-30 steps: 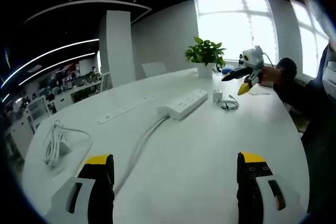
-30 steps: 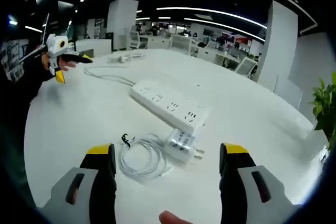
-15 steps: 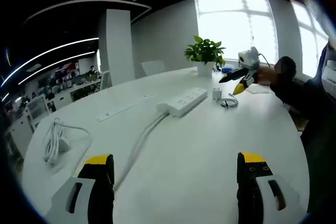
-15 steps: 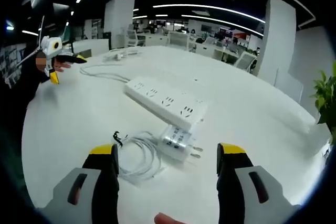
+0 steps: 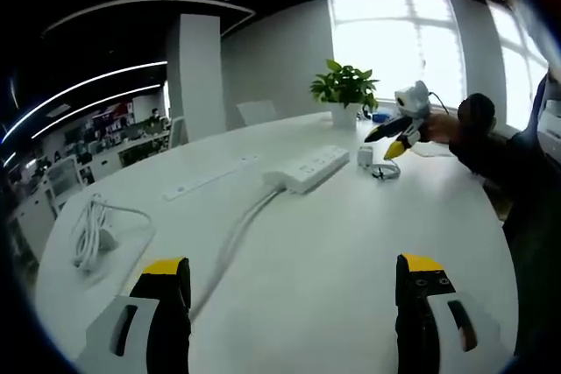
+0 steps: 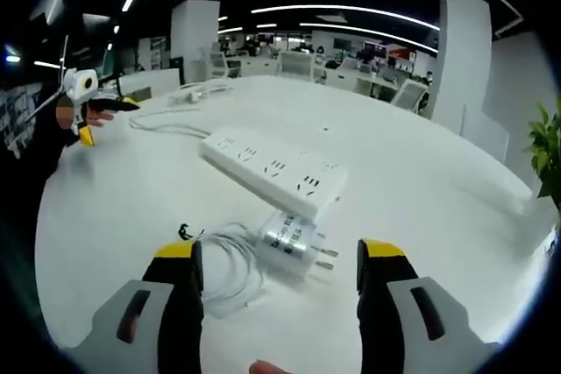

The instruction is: Straighten the power strip on the desk, plug the charger into it

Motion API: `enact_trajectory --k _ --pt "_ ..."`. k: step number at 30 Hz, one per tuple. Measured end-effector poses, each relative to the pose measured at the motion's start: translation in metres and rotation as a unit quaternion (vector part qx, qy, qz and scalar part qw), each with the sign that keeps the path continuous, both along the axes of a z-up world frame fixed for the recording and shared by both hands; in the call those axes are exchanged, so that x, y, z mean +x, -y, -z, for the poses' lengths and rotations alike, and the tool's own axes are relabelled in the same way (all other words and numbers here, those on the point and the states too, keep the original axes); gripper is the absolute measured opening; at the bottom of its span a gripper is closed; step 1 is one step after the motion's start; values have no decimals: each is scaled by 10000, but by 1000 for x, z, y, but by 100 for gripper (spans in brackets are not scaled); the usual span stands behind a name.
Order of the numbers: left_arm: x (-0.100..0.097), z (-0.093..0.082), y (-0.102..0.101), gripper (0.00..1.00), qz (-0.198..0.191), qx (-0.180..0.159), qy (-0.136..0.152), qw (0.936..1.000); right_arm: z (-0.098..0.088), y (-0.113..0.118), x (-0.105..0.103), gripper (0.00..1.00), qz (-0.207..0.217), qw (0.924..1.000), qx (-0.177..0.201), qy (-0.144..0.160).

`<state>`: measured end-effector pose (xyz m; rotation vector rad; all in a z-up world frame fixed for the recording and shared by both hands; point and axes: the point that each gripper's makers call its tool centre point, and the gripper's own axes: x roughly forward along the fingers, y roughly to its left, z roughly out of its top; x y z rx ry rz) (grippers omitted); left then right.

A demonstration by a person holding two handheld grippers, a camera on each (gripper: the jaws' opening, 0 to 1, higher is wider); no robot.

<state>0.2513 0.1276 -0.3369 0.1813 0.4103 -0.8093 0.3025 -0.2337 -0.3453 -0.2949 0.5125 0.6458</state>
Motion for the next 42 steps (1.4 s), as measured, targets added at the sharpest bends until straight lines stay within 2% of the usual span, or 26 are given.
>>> enact_trajectory --k 24,28,42 --pt "2 4 -4 99 -13 32 -7 10000 4 -1 13 66 152 9999 14 -49" --pt "2 3 -4 99 10 43 16 10000 5 -1 14 55 168 9998 63 -70" --pt "-4 7 -2 99 129 0 -12 9999 10 -5 16 54 176 9998 61 -116"
